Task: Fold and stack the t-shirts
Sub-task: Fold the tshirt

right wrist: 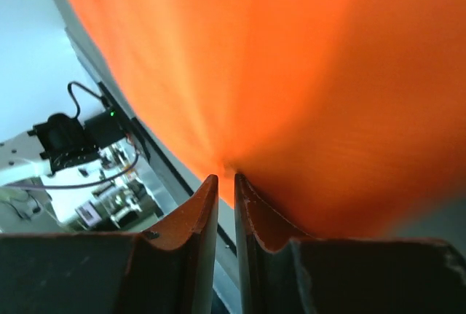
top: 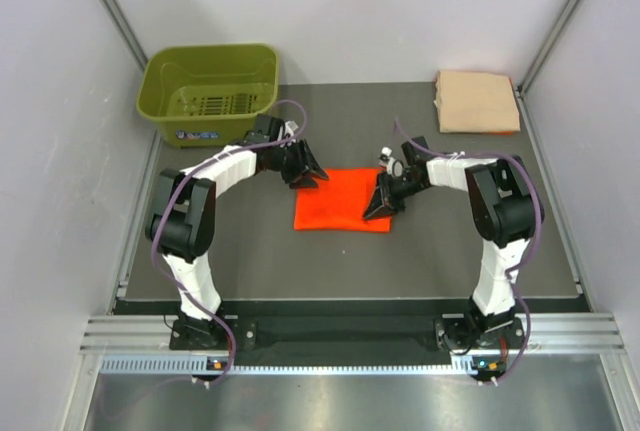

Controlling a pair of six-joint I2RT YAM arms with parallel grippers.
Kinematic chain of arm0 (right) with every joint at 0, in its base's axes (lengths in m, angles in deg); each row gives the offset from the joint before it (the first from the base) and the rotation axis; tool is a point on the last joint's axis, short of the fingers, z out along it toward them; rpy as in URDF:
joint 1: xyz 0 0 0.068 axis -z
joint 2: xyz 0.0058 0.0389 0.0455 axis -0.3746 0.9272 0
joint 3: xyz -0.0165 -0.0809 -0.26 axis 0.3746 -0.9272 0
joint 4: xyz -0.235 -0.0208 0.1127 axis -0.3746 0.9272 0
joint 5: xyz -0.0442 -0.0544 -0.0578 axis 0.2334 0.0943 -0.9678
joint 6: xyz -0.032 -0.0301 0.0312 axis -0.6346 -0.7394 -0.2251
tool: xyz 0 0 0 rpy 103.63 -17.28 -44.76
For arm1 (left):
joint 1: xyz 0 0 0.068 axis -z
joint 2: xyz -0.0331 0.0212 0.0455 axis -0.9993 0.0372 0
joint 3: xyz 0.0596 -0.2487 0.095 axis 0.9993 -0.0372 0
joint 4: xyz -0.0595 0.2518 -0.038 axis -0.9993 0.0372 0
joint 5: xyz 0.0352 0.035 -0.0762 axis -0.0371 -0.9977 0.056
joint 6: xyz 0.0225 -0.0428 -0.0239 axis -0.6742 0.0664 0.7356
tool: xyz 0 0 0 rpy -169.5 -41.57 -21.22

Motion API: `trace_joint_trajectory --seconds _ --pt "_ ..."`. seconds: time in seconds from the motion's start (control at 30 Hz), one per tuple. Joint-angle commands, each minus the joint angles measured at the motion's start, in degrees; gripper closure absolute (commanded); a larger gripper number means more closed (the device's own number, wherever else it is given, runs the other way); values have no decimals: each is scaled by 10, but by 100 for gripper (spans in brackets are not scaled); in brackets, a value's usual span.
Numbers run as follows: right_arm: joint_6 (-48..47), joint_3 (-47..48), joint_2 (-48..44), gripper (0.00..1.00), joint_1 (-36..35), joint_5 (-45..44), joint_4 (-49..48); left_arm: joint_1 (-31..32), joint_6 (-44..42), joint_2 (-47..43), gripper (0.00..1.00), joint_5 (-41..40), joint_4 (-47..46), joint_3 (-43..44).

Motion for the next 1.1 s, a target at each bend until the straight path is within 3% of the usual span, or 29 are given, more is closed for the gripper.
trace_joint_trajectory --seconds 0.0,0.23,0.33,0.47,0.6,0.77,1.07 --pt "-17 -29 -14 85 40 -12 -50 12 2 -42 50 61 -59 -10" --pt "-57 -38 -86 82 56 -53 7 16 22 -110 50 127 -180 -74" --pt "-57 -23 -120 72 56 -68 20 16 14 -130 49 127 -201 -78" --pt "-59 9 -140 54 59 -121 24 16 -20 -149 48 114 -161 -62" --pt "-56 37 -124 45 69 -172 21 27 -70 -149 49 74 -73 -25" --pt "-76 69 -85 32 78 -184 12 49 -93 -134 50 57 -32 -12" --pt "-97 73 -12 25 84 -105 -89 65 -95 -124 51 17 1 -30"
